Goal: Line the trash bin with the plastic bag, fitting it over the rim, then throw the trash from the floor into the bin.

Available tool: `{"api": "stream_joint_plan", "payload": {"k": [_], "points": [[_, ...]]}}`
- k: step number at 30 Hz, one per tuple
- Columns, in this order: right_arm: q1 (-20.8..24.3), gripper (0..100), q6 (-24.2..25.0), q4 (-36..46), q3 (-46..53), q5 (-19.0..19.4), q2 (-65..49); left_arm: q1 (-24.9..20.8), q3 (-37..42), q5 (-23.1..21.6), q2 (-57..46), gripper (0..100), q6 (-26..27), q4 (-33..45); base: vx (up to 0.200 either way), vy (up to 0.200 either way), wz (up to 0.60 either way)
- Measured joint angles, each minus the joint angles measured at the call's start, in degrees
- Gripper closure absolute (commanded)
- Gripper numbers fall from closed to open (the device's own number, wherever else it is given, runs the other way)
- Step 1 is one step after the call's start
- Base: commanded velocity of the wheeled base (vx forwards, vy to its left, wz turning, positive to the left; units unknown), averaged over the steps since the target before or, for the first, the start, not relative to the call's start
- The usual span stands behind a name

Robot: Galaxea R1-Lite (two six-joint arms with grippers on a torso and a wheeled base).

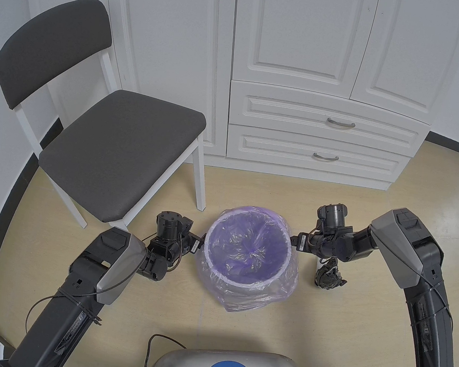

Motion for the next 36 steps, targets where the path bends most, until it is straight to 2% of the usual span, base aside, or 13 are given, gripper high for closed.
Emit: {"api": "stream_joint_plan", "payload": {"k": [6, 13, 18, 24, 27, 31, 36], "points": [[-0.52, 0, -3.12, 7.09, -4.28, -0.22, 2.60, 0.13, -0.05, -0.02, 0.05, 0, -0.02, 0.02, 0.000, 0.000, 0.00], [-1.10, 0, -4.33, 8.22, -10.03, -0.60, 7.39, 0.17, 0.06, 0.02, -0.11, 0, -0.10, -0.49, 0.000, 0.000, 0.00], [-1.49, 0, -4.11, 8.11, -10.18, -1.12, 7.94, 0.04, 2.69, 0.95, -1.19, 0, 0.26, -1.69, 0.000, 0.000, 0.00], [-1.87, 0, -4.61, 6.19, -1.33, -1.34, 1.60, -1.02, 10.92, 4.82, -4.89, 0, 3.13, -3.05, 0.000, 0.000, 0.00], [-2.15, 0, -6.02, 4.19, 6.06, -1.06, -4.07, -1.62, 17.07, 8.57, -7.89, 0, 9.14, -4.74, 0.000, 0.000, 0.00], [-2.89, 0, -9.47, 0.66, 16.09, -0.74, -12.13, -2.67, 26.66, 11.65, -13.37, 0, 16.70, -7.34, 0.000, 0.000, 0.00], [-4.55, 0, -16.04, -4.67, 27.70, -0.68, -21.22, -3.85, 37.60, 13.82, -21.86, 0, 20.70, -9.58, 0.000, 0.000, 0.00]]}}
